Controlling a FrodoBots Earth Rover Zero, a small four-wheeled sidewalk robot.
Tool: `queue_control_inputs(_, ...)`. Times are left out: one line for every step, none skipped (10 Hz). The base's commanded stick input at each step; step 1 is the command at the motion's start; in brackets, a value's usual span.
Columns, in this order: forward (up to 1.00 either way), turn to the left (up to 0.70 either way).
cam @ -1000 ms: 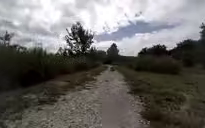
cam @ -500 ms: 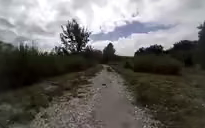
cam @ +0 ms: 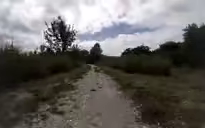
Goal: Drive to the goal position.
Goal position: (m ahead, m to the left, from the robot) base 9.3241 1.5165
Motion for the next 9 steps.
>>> queue_control_inputs(0.85, 0.00)
queue_control_inputs(0.85, 0.00)
queue_control_inputs(0.85, 0.00)
queue_control_inputs(0.85, 0.00)
queue_control_inputs(0.85, 0.00)
queue_control_inputs(0.85, 0.00)
queue_control_inputs(0.85, 0.00)
queue_control_inputs(0.85, 0.00)
queue_control_inputs(0.85, 0.03)
